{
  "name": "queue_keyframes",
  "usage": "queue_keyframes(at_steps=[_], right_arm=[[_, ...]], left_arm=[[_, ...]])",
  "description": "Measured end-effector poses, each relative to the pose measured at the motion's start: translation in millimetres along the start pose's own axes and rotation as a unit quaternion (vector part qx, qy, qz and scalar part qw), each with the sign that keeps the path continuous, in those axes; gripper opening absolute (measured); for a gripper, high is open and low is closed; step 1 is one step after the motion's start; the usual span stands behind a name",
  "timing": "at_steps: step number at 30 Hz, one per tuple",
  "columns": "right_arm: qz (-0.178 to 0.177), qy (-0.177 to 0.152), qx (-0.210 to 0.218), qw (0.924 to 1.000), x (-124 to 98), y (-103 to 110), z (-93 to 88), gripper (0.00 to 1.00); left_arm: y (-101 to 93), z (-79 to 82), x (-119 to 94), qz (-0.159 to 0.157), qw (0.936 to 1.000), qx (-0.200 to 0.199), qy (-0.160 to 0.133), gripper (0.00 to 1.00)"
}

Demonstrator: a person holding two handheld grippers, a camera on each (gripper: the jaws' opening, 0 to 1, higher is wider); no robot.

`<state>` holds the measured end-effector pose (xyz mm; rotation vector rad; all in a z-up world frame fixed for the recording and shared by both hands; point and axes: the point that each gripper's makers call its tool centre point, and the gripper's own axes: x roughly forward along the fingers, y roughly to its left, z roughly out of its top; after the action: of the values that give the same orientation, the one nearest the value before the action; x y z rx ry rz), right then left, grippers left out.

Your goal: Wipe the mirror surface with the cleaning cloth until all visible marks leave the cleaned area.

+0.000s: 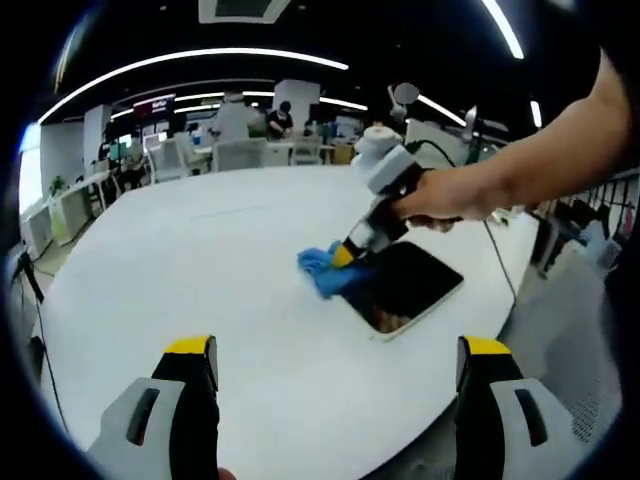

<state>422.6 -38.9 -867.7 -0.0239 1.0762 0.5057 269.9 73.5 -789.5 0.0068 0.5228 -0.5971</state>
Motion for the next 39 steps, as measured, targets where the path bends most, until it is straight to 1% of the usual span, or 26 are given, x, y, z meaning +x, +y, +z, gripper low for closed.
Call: queue_keyframes(at_steps=[2, 4, 5, 8, 11, 13, 15, 16, 17, 18, 19, 20, 21, 22, 23, 24, 25, 27, 30, 32, 36, 39], right_arm=[[0.002, 0.001, -0.004, 1.0, 0.8, -0.2, 0.2, 0.0], [0.003, 0.001, -0.008, 1.0, -1.5, 0.9, -0.5, 0.0], [0.002, 0.001, -0.009, 1.0, -0.2, 0.5, -0.4, 0.0], [0.002, 0.0, -0.01, 0.9999, -0.4, 0.4, -0.6, 0.0], [0.006, 0.0, -0.013, 0.9999, -0.5, 0.3, -0.6, 0.0], [0.006, 0.0, -0.016, 0.9998, -0.1, 0.0, -0.4, 0.0], [0.004, -0.017, -0.046, 0.9988, 1.6, 0.7, 4.4, 0.0], [0.003, -0.021, -0.054, 0.9983, 2.4, 0.7, 5.9, 0.0], [0.0, -0.012, -0.04, 0.9991, 2.4, 0.9, 4.5, 0.0], [-0.002, -0.009, -0.036, 0.9993, 2.4, 0.6, 4.7, 0.0], [0.0, -0.013, -0.045, 0.9989, 4.6, -0.9, 7.1, 0.0], [0.001, -0.014, -0.038, 0.9992, 5.3, -1.6, 7.9, 0.0], [0.004, -0.015, -0.028, 0.9995, 5.5, -2.4, 9.2, 0.0], [0.008, -0.014, -0.001, 0.9999, 5.1, -2.0, 8.9, 0.0], [0.011, -0.012, 0.017, 0.9997, 3.9, -1.8, 8.2, 0.0], [0.012, -0.014, 0.012, 0.9998, 3.6, -3.1, 8.5, 0.0], [0.012, -0.015, 0.007, 0.9998, 3.9, -3.0, 7.7, 0.0], [0.014, -0.017, -0.013, 0.9997, 3.1, -1.1, 7.0, 0.0], [0.014, -0.016, -0.022, 0.9995, 4.9, -3.3, 7.5, 0.0], [0.013, -0.014, -0.02, 0.9996, 0.9, -3.2, 6.6, 0.0], [0.008, -0.013, -0.013, 0.9998, 0.4, -10.4, 6.3, 0.0], [0.006, -0.012, -0.012, 0.9998, 0.4, -15.0, 5.6, 0.0]], left_arm=[[-5.5, -0.1, 1.7, -0.015, 0.9998, 0.005, -0.008, 0.99], [-7.5, -3.6, 3.6, -0.018, 0.9997, 0.017, 0.003, 0.99], [-9.7, -3.6, 3.4, -0.019, 0.9993, 0.032, 0.004, 0.99], [-13.4, -5.5, 3.4, -0.027, 0.999, 0.035, 0.007, 0.99], [-8.4, -7.4, 2.8, -0.016, 0.9988, 0.044, 0.013, 0.99], [-8.3, -8.4, 2.7, -0.014, 0.9984, 0.053, 0.013, 0.99], [-8.4, -9.7, 3.3, -0.017, 0.9982, 0.056, 0.015, 0.99], [-8.1, -11.5, 3.5, -0.017, 0.9983, 0.053, 0.019, 0.99], [-7.9, -12.2, 3.4, -0.017, 0.9982, 0.054, 0.02, 0.99], [-7.7, -12.6, 3.5, -0.016, 0.9981, 0.056, 0.02, 0.99], [-7.7, -12.3, 3.4, -0.016, 0.9981, 0.057, 0.019, 0.99], [-7.7, -11.6, 3.3, -0.016, 0.9981, 0.057, 0.017, 0.99], [-7.6, -10.8, 3.1, -0.016, 0.9981, 0.057, 0.014, 0.99], [-7.6, -9.9, 3.0, -0.017, 0.9982, 0.056, 0.011, 0.99], [-8.4, -9.6, 3.1, -0.022, 0.9987, 0.044, 0.009, 0.99], [-11.2, -9.2, 3.3, -0.034, 0.9992, 0.02, 0.005, 0.99], [-9.4, -9.0, 2.9, -0.031, 0.9994, 0.018, 0.004, 0.99], [-6.9, -8.4, 2.5, -0.022, 0.9993, 0.032, 0.003, 0.99], [-9.6, -8.5, 2.6, -0.024, 0.999, 0.038, 0.004, 0.99], [-9.5, -8.9, 2.4, -0.023, 0.9988, 0.042, 0.006, 0.99], [-5.9, -9.0, 1.2, -0.013, 0.999, 0.042, 0.008, 0.99], [-7.5, -9.1, 1.2, -0.016, 0.9987, 0.048, 0.008, 0.99]])
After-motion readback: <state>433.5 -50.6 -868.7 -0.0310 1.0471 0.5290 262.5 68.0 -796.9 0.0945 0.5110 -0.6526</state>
